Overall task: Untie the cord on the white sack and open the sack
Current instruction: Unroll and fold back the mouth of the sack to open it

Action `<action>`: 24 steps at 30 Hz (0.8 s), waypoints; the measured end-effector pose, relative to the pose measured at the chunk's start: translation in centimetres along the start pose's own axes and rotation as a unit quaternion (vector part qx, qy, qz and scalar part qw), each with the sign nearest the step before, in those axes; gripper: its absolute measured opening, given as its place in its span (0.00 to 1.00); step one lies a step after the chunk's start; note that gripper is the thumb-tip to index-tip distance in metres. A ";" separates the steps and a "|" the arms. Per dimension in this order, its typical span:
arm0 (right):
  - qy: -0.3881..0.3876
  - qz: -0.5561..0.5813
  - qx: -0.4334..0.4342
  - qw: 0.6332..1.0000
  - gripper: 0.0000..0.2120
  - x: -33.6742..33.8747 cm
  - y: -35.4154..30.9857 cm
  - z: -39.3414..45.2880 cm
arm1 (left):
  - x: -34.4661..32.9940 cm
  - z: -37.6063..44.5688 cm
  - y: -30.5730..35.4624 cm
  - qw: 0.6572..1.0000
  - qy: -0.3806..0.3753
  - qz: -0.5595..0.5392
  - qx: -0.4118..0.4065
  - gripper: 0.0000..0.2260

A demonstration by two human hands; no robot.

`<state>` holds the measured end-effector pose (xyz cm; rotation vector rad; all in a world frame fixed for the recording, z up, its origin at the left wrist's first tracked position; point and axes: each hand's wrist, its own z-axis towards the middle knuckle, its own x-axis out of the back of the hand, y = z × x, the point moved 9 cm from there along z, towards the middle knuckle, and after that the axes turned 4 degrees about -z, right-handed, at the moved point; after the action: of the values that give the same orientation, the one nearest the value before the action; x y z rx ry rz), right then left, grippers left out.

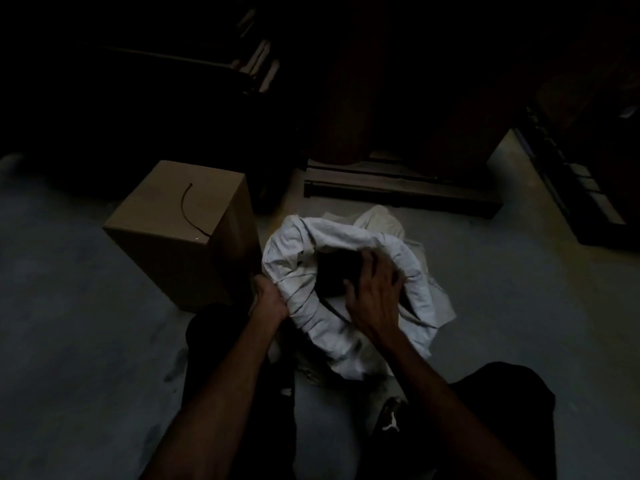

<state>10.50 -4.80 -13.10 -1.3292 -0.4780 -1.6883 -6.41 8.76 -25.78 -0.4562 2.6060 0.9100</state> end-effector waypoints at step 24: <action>-0.335 0.153 -0.010 0.930 0.06 -1.1 5.1 15.3 | -21.4 -5.4 4.8 0.408 -0.113 0.661 -0.620 0.18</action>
<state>23.32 4.54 -9.94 -1.8825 -0.5974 -0.9567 9.57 12.85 -10.32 1.6248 0.9070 2.8659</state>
